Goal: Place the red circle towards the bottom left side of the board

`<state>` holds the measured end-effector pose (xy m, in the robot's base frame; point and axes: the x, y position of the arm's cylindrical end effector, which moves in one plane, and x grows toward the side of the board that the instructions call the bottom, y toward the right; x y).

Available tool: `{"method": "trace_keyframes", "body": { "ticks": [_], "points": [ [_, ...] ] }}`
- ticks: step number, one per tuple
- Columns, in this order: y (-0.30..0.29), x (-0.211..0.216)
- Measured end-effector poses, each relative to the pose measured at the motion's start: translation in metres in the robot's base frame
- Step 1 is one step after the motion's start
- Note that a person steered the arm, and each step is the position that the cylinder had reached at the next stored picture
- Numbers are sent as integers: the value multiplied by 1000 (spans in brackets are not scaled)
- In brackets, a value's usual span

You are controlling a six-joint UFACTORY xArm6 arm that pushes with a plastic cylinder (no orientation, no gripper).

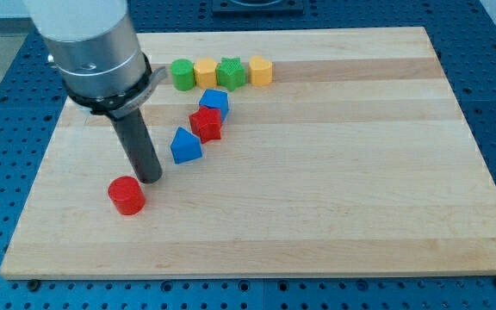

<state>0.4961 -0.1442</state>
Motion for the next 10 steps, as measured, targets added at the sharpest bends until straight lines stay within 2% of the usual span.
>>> {"method": "trace_keyframes", "body": {
  "ticks": [2,3,4,5,7,9,10],
  "points": [
    [-59,26],
    [-41,27],
    [6,29],
    [2,43],
    [-63,57],
    [-60,61],
    [-17,61]
  ]
}}
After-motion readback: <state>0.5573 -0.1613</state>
